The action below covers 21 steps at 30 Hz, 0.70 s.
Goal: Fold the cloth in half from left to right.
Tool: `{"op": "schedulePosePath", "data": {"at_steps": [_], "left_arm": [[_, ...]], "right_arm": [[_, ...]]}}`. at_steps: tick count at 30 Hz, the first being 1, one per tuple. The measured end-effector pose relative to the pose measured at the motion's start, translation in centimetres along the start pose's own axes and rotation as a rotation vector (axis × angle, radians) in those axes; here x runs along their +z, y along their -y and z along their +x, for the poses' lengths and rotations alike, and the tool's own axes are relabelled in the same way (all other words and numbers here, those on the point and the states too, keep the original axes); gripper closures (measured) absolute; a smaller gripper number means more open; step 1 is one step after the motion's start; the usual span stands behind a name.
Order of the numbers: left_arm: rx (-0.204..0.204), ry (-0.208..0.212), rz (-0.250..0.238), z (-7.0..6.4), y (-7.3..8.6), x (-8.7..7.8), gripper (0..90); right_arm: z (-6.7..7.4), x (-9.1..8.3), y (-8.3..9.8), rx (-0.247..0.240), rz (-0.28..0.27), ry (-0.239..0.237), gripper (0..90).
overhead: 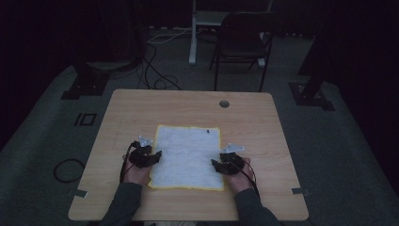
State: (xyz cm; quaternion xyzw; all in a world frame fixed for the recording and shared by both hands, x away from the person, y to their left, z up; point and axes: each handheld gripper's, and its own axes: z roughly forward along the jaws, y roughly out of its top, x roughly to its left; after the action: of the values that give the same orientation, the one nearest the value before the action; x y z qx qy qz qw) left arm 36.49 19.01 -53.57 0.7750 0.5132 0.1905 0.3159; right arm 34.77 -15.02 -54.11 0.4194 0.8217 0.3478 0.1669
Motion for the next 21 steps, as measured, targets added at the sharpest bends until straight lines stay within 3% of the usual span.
{"op": "schedulePosePath", "data": {"at_steps": [6,13,21], "left_arm": [[-0.003,0.006,-0.003,-0.3,0.0,-0.1,58.6],[0.001,0.055,-0.014,-0.4,0.2,-0.1,84.0],[-0.020,0.058,0.000,0.8,0.2,-0.3,86.3]], "right_arm": [[0.1,0.0,0.0,0.000,-0.001,0.003,51.1],[0.1,-0.1,0.1,0.002,0.000,0.001,51.2],[0.2,-0.5,0.2,0.000,-0.011,-0.010,50.9]]}}
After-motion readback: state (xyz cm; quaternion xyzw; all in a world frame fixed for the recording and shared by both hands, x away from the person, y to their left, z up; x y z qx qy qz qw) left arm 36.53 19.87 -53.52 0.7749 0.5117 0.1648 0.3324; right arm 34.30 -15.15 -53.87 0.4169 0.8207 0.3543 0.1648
